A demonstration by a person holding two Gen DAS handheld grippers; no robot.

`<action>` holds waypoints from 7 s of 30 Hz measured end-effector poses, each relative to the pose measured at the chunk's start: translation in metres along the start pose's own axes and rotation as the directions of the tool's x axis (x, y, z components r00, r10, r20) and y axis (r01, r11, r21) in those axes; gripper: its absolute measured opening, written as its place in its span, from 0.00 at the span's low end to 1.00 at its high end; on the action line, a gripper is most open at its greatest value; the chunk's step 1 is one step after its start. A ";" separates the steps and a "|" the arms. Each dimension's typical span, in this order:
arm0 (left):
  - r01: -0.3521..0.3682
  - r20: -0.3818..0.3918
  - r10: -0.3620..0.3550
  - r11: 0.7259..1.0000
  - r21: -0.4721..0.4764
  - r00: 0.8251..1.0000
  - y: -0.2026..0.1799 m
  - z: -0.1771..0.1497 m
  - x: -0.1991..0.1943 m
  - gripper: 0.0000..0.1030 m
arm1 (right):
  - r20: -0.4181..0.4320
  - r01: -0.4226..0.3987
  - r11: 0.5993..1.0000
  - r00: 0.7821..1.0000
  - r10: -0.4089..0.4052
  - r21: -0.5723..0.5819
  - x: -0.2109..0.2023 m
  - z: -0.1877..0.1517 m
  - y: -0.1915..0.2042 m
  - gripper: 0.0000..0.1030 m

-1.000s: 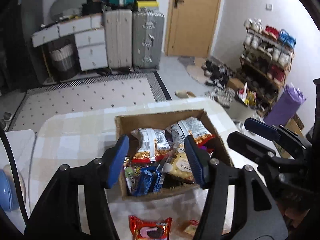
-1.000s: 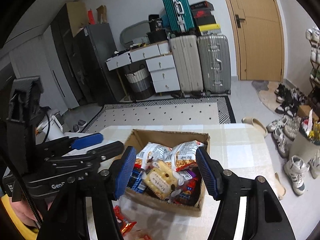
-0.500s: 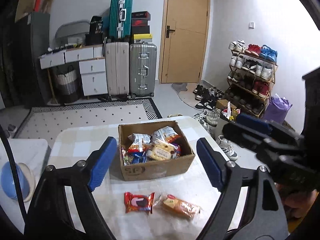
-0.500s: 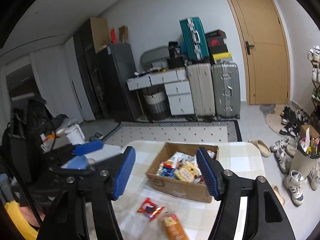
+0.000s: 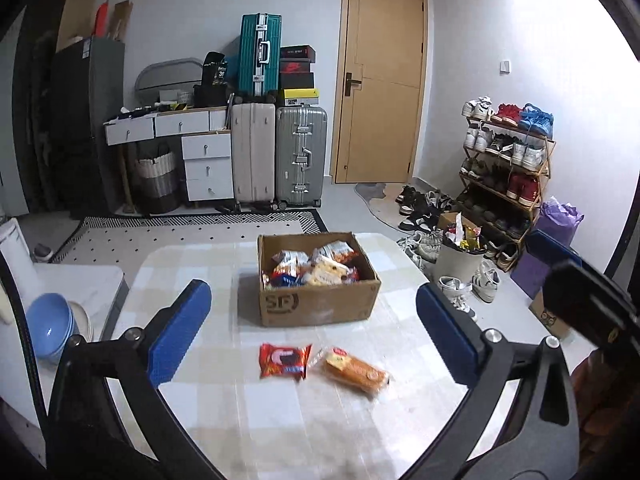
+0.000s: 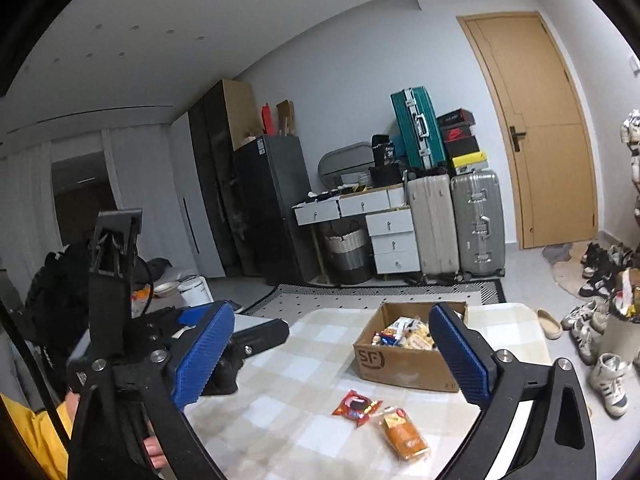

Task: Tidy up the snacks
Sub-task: 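Withdraw both tools from the box back over the remaining snacks, then grasp the red cookie pack with the left tool while the right tool grasps the bread roll, then lift both items and carry them over the cardboard box, then lower both items into the box and open both tools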

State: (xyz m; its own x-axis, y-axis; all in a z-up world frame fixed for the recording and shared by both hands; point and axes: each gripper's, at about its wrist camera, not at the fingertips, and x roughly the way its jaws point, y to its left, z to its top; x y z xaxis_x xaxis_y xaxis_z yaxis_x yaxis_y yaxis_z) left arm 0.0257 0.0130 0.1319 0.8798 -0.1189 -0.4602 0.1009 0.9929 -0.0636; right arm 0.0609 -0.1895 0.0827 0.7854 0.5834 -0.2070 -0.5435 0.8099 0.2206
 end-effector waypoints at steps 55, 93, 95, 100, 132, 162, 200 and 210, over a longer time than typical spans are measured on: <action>-0.063 -0.489 -0.012 0.989 -0.137 0.872 0.083 -0.165 0.337 0.99 | -0.598 0.239 0.970 0.785 -0.162 0.050 0.193 -0.192 -0.111 0.99; -0.050 -0.400 -0.027 0.982 -0.181 0.916 0.106 -0.185 0.351 0.47 | -0.640 0.257 0.963 0.727 -0.248 -0.081 0.243 -0.207 -0.113 0.37; -0.052 -0.397 -0.029 0.980 -0.193 0.917 0.108 -0.186 0.348 0.47 | -0.616 0.266 0.947 0.721 -0.318 -0.177 0.243 -0.209 -0.103 0.37; -0.047 -0.400 -0.017 0.987 -0.151 0.916 0.100 -0.187 0.346 0.47 | -0.607 0.258 0.949 0.731 -0.313 -0.179 0.239 -0.211 -0.097 0.36; -0.017 -0.343 -0.047 0.983 -0.183 0.938 0.060 -0.188 0.172 0.47 | -0.360 0.105 0.964 0.933 -0.010 0.245 0.060 -0.156 -0.055 0.36; 0.033 -0.318 -0.085 0.986 -0.164 0.944 0.038 -0.194 0.111 0.47 | -0.333 0.037 0.979 0.942 0.033 0.200 0.040 -0.150 -0.026 0.36; 0.085 -0.375 -0.101 0.995 -0.058 0.922 0.056 0.046 0.442 0.47 | -0.403 0.136 0.979 0.913 -0.064 0.152 0.311 0.012 -0.190 0.36; 0.064 -0.408 -0.059 0.998 -0.002 0.911 0.050 0.039 0.506 0.47 | -0.454 0.142 0.986 0.887 -0.086 0.091 0.348 -0.018 -0.203 0.36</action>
State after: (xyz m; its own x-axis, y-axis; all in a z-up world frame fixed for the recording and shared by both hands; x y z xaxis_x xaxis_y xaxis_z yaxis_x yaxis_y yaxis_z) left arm 0.4944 0.0028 -0.0696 0.6060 -0.1708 -0.7769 0.1559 0.9832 -0.0946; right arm 0.4390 -0.1504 -0.0516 0.6087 0.4757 -0.6349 -0.3973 0.8755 0.2751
